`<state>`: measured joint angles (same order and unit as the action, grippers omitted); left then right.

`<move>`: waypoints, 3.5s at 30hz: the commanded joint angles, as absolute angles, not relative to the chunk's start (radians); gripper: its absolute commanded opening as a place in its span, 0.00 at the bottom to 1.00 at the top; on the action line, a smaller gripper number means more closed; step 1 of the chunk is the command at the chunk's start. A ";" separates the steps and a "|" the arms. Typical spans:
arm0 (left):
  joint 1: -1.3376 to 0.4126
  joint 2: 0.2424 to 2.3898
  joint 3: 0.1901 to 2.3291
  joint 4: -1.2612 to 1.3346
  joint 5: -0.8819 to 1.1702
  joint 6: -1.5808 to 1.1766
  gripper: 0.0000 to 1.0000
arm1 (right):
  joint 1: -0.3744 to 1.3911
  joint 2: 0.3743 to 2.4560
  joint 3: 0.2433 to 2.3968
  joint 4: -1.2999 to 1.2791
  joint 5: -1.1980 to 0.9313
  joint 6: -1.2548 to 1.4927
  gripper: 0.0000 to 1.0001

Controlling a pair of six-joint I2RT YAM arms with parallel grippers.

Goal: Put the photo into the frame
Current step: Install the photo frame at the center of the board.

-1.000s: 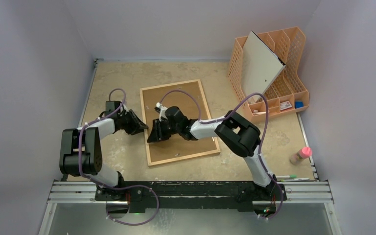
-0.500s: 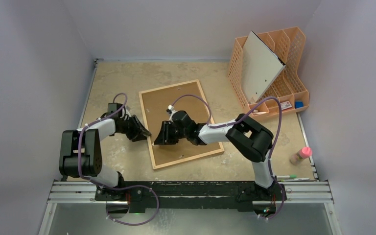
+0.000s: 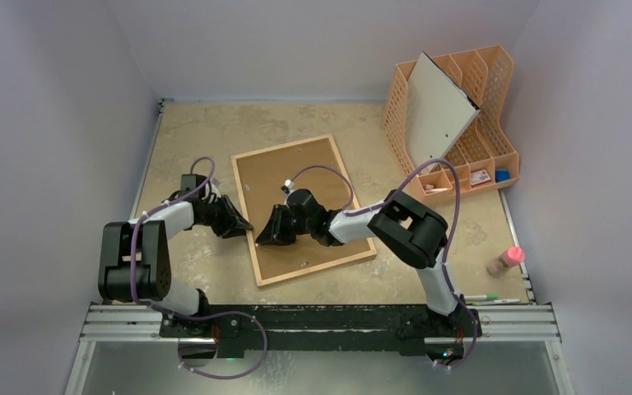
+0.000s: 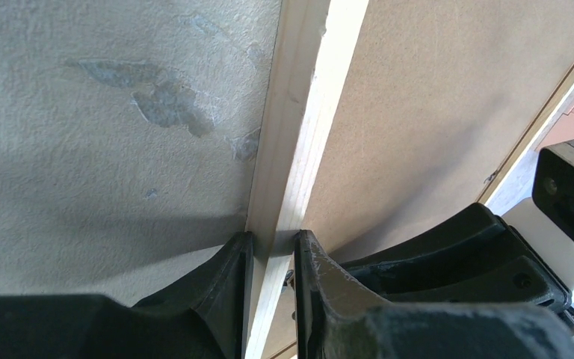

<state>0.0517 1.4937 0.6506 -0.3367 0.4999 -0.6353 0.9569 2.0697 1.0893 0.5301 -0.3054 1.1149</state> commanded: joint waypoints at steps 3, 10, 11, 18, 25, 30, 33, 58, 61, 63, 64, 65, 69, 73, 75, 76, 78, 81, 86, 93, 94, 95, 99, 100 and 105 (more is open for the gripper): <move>0.051 1.535 0.640 -0.413 0.448 -0.611 0.09 | 0.985 2.117 1.138 0.473 -0.271 1.149 0.25; 0.046 1.540 0.634 -0.393 0.481 -0.643 0.06 | 1.001 2.135 1.109 0.518 -0.253 1.220 0.24; 0.046 1.541 0.632 -0.391 0.484 -0.648 0.05 | 1.003 2.137 1.101 0.538 -0.248 1.232 0.24; 0.028 1.528 0.603 -0.361 0.503 -0.703 0.00 | 1.021 2.149 1.050 0.673 -0.258 1.323 0.23; 0.008 1.531 0.592 -0.347 0.485 -0.719 0.00 | 1.023 2.180 0.941 1.004 -0.331 1.459 0.23; 0.008 1.532 0.599 -0.351 0.462 -0.704 0.00 | 1.020 2.186 0.887 1.166 -0.353 1.521 0.23; 0.008 1.532 0.600 -0.348 0.458 -0.703 0.00 | 1.020 2.183 0.893 1.151 -0.349 1.515 0.23; 0.008 1.457 0.762 -0.319 0.398 -0.617 0.51 | 0.834 1.705 0.965 0.318 -0.032 0.952 0.47; 0.009 1.506 0.812 -0.284 0.390 -0.619 0.53 | 0.798 1.769 1.041 0.281 -0.086 0.922 0.47; 0.014 1.553 0.854 -0.261 0.382 -0.619 0.54 | 0.785 1.813 1.099 0.257 -0.099 0.905 0.47; 0.017 1.579 0.879 -0.250 0.381 -0.618 0.55 | 0.781 1.836 1.125 0.253 -0.113 0.895 0.48; 0.019 1.605 0.903 -0.236 0.377 -0.618 0.55 | 0.774 1.868 1.152 0.254 -0.132 0.884 0.48; 0.030 1.714 1.016 -0.216 0.343 -0.611 0.52 | 0.763 1.965 1.301 0.219 -0.194 0.835 0.48; 0.037 1.818 1.111 -0.193 0.299 -0.587 0.49 | 0.761 2.047 1.402 0.199 -0.222 0.813 0.47; 0.037 1.864 1.153 -0.172 0.288 -0.577 0.49 | 0.760 2.076 1.431 0.202 -0.229 0.800 0.47; 0.038 1.886 1.175 -0.171 0.285 -0.574 0.48 | 0.759 2.088 1.442 0.201 -0.232 0.797 0.47; 0.040 1.925 1.206 -0.168 0.290 -0.569 0.47 | 0.756 2.115 1.460 0.200 -0.248 0.796 0.46; 0.039 1.958 1.226 -0.171 0.303 -0.566 0.32 | 0.755 2.146 1.479 0.199 -0.266 0.799 0.44; 0.040 1.943 1.190 -0.190 0.310 -0.557 0.11 | 0.753 2.162 1.481 0.218 -0.276 0.821 0.42; 0.029 1.881 1.062 -0.229 0.346 -0.594 0.00 | 0.753 2.188 1.501 0.250 -0.307 0.861 0.42; 0.025 1.866 1.035 -0.229 0.356 -0.602 0.00 | 0.755 2.196 1.506 0.250 -0.311 0.861 0.42; 0.018 1.846 1.005 -0.229 0.369 -0.611 0.00 | 0.754 2.208 1.511 0.252 -0.314 0.861 0.42; 0.008 1.783 0.906 -0.223 0.403 -0.641 0.00 | 0.754 2.239 1.532 0.264 -0.314 0.861 0.42; 0.008 1.766 0.886 -0.223 0.406 -0.646 0.00 | 0.753 2.244 1.538 0.267 -0.307 0.860 0.42; 0.008 1.699 0.840 -0.239 0.396 -0.644 0.00 | 0.771 2.260 1.545 0.270 -0.318 0.848 0.38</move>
<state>0.0235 1.7309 0.8978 -0.1177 0.3561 -0.6361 0.7593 2.2471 1.5146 0.2569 -0.3061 0.8555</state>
